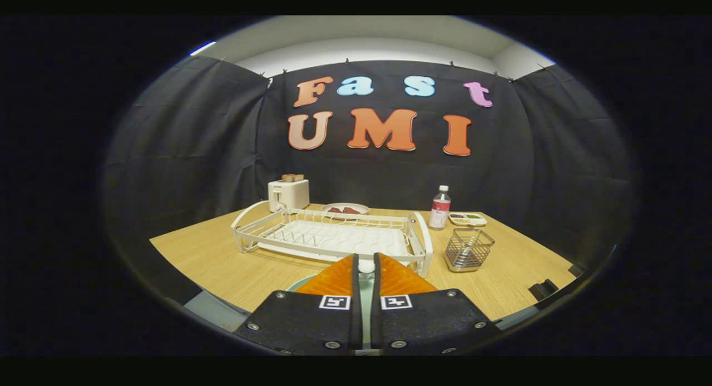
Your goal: Take the plate from the dish rack, then take the spoon from the basket and place it into the plate.
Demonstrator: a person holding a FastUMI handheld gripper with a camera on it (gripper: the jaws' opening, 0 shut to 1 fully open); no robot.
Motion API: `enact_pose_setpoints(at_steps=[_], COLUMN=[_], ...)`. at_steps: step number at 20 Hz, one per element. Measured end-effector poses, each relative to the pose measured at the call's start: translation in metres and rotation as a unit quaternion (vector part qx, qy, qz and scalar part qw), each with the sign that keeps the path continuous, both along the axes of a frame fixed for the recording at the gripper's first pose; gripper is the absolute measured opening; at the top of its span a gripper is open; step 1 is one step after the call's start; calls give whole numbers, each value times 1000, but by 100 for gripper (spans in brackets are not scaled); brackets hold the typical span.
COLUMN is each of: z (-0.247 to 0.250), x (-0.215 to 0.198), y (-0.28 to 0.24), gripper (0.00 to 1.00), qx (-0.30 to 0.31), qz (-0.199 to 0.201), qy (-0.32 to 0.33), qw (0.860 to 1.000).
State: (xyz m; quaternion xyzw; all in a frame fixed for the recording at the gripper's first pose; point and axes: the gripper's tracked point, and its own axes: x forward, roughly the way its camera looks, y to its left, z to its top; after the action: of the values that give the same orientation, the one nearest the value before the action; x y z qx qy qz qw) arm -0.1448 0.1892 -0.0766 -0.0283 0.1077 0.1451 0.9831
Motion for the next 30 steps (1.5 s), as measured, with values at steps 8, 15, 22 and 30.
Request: enact_pose_setpoints(at_steps=[8,15,22,30], z=[-28,-42,-20,2], x=[-8,1,31,58], y=[-3,-20,-58,-108], gripper=[14,62,99,99], qx=[-28,-29,-23,-4], qz=[9,-6,-43,-86], qy=[41,69,47,37], qw=[999,997,998,996])
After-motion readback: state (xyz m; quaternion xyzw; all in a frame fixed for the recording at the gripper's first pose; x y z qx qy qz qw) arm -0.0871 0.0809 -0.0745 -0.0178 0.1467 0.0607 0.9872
